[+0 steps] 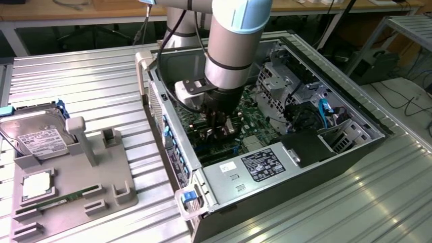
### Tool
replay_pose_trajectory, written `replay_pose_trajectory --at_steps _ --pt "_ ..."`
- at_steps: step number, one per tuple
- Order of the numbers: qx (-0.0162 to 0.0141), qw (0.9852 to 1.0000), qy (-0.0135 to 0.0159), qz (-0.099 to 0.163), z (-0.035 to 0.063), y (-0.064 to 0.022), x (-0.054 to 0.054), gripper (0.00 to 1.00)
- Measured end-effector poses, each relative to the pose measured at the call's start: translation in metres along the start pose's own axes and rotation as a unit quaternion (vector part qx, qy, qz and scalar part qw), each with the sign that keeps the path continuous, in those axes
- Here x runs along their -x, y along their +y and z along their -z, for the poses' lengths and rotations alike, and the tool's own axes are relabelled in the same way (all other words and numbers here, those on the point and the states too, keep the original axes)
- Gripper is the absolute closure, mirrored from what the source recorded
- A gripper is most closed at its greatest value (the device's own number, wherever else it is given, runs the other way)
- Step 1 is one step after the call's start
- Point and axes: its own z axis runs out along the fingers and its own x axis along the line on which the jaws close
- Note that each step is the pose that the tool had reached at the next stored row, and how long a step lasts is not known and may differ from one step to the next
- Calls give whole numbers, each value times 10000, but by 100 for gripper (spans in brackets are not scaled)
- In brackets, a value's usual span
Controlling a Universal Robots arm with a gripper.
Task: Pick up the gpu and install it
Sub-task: 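Insert the gpu into the slot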
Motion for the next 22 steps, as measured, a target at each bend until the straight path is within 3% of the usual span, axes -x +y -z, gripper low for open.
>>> replay_pose_trajectory --at_steps 6,8,10,12,14,22 --pt "-31 10000 3 1 238 -6 15 65" --pt "-34 10000 2 2 237 -6 16 66" --pt "-34 10000 2 2 237 -6 16 80" --pt "-34 10000 3 2 237 -6 15 80" --pt "-33 10000 3 2 238 -6 15 89" --pt "-34 10000 3 2 237 -5 15 89"
